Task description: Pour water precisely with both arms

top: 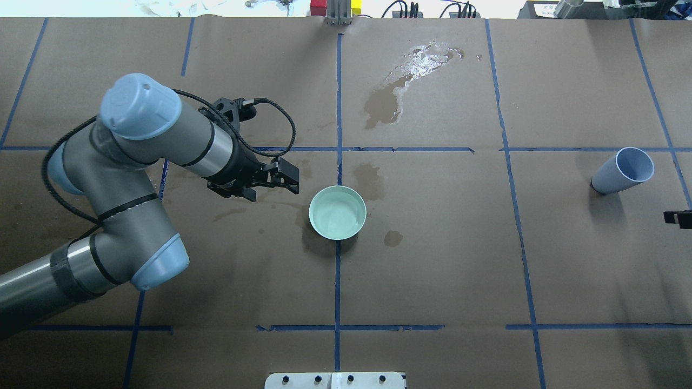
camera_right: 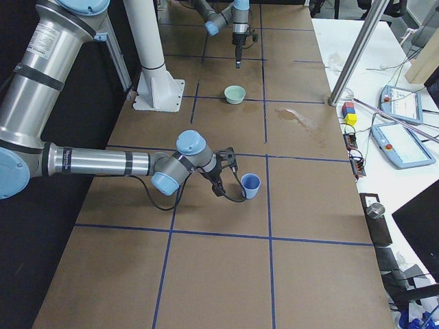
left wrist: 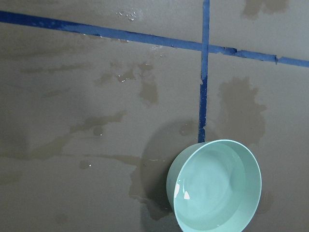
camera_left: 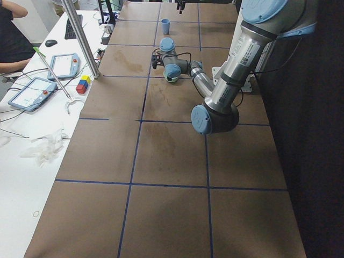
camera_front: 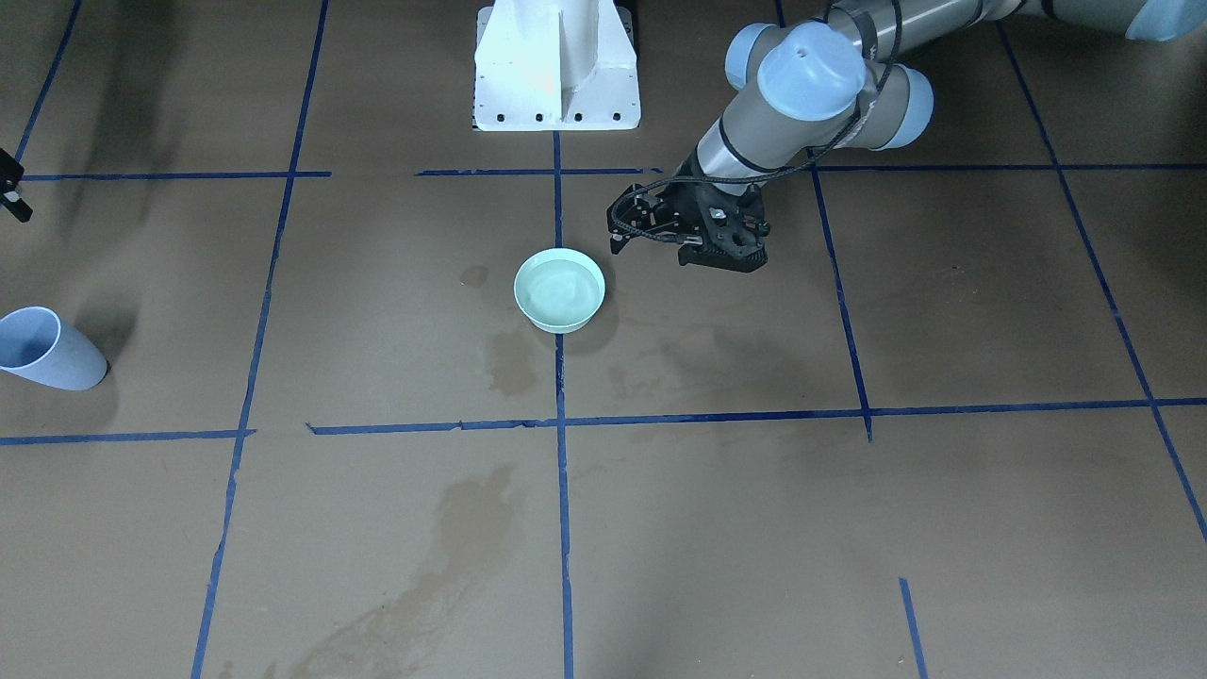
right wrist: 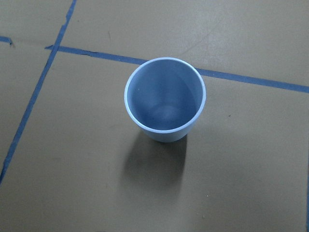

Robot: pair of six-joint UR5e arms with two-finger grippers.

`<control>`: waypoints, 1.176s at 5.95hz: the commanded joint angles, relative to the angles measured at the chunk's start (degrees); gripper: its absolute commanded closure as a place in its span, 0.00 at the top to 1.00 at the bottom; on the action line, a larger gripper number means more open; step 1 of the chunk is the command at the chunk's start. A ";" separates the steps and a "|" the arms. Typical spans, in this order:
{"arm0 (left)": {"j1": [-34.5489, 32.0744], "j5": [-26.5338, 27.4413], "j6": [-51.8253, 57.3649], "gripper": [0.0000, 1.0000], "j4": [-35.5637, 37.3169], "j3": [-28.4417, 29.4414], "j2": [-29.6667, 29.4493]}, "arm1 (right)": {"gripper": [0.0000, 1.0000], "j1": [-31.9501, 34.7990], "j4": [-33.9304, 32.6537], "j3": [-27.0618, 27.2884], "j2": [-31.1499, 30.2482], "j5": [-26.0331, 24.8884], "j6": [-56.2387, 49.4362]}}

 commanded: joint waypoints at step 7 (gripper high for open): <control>-2.82 0.20 0.08 0.99 0.09 -5.46 5.67 | 0.99 -37.51 14.65 -8.74 -1.83 -63.38 28.40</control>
